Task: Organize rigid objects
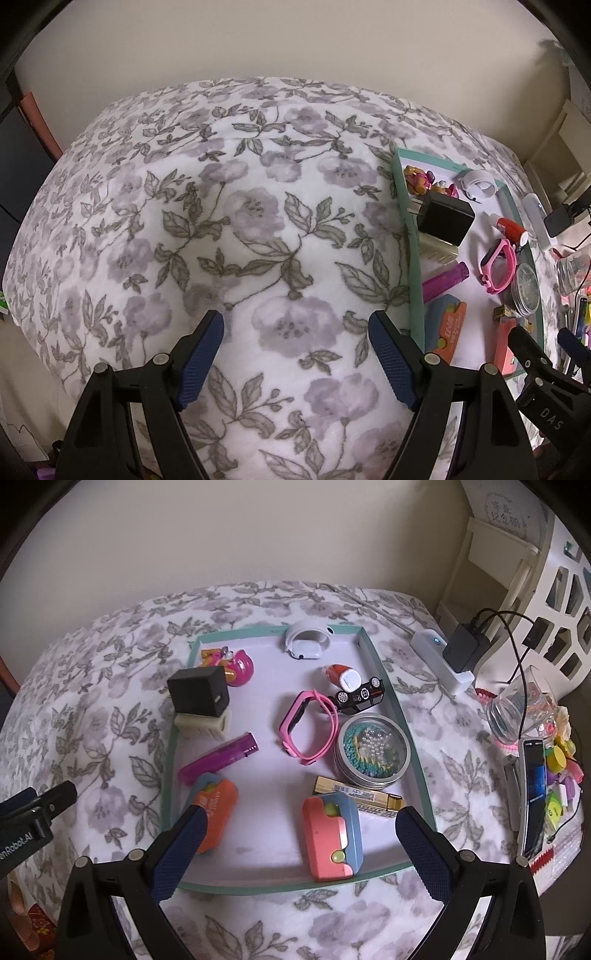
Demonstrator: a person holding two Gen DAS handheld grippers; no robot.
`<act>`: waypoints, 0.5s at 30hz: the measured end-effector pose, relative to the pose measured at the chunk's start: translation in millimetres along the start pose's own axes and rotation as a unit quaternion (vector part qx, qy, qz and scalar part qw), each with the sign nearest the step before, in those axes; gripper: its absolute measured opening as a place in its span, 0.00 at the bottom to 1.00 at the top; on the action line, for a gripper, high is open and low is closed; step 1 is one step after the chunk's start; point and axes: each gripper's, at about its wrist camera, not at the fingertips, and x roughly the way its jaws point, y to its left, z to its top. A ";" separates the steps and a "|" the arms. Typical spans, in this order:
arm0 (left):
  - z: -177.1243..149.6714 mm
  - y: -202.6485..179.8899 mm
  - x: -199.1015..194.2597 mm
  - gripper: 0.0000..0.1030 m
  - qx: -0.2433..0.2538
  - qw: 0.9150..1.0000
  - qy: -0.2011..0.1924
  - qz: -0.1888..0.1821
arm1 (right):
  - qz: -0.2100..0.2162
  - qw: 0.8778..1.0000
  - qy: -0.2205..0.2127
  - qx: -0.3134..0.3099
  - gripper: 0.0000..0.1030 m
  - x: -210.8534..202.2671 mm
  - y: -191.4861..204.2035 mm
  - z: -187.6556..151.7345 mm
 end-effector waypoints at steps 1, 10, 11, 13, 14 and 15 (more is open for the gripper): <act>-0.5 0.3 -1.4 0.79 0.001 1.000 -0.002 -0.001 | 0.000 1.000 -0.003 0.000 1.00 -2.6 0.6 -0.2; -6.2 6.1 -17.6 0.79 0.002 1.000 -0.021 -0.009 | 0.002 1.000 -0.023 -0.003 1.00 -19.9 5.7 -4.4; -6.8 6.8 -19.3 0.79 0.001 1.000 -0.023 -0.009 | 0.002 1.000 -0.025 -0.003 1.00 -21.6 5.7 -5.0; -7.9 8.3 -23.1 0.79 0.000 1.000 -0.029 -0.011 | 0.003 1.000 -0.028 -0.002 1.00 -24.7 5.7 -6.1; -8.4 8.8 -24.8 0.79 -0.001 0.999 -0.031 -0.013 | 0.004 1.000 -0.030 -0.002 1.00 -26.2 5.7 -7.0; -9.4 9.6 -27.0 0.79 -0.002 0.999 -0.033 -0.016 | 0.004 1.000 -0.030 -0.002 1.00 -27.2 5.9 -7.6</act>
